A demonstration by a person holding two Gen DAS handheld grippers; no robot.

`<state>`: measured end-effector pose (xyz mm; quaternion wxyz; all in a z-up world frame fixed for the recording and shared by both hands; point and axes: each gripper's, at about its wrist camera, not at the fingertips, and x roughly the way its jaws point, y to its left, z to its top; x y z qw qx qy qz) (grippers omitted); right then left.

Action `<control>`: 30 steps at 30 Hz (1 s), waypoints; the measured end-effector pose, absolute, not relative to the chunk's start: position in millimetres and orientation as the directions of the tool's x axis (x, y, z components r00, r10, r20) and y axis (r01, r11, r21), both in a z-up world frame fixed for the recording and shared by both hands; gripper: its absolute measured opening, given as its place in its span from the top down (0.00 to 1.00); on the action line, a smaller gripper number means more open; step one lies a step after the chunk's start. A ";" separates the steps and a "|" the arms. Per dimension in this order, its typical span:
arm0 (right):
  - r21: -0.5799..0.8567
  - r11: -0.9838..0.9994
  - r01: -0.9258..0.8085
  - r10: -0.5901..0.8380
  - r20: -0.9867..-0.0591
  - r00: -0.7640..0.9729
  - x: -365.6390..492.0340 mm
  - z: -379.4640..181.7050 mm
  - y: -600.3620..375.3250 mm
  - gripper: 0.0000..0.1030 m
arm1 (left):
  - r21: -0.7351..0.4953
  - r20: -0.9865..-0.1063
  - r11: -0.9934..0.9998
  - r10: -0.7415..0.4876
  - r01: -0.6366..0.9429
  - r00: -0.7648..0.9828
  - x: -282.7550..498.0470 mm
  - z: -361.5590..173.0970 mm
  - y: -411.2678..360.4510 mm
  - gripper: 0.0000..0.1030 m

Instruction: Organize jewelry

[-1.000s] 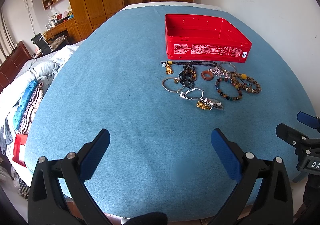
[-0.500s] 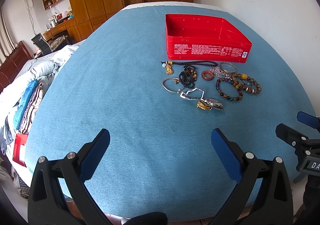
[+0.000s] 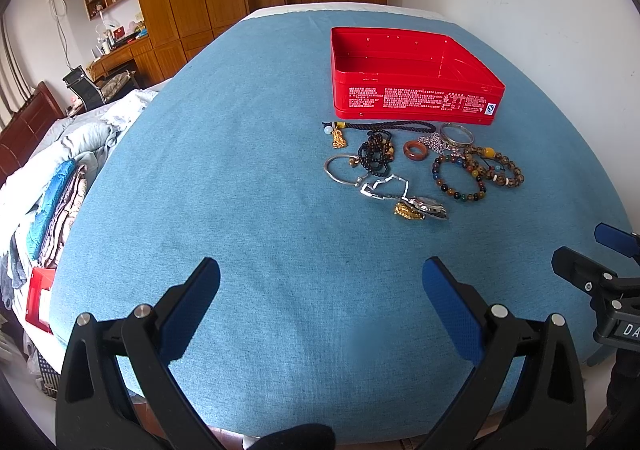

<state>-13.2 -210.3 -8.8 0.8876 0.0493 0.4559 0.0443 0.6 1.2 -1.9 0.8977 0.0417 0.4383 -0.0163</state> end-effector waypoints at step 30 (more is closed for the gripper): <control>0.365 0.931 -0.031 0.338 -0.824 0.456 73.7 -10.7 -253.6 0.04 | -0.077 -0.894 0.996 -0.093 0.053 0.438 101.3 -14.8 38.2 0.04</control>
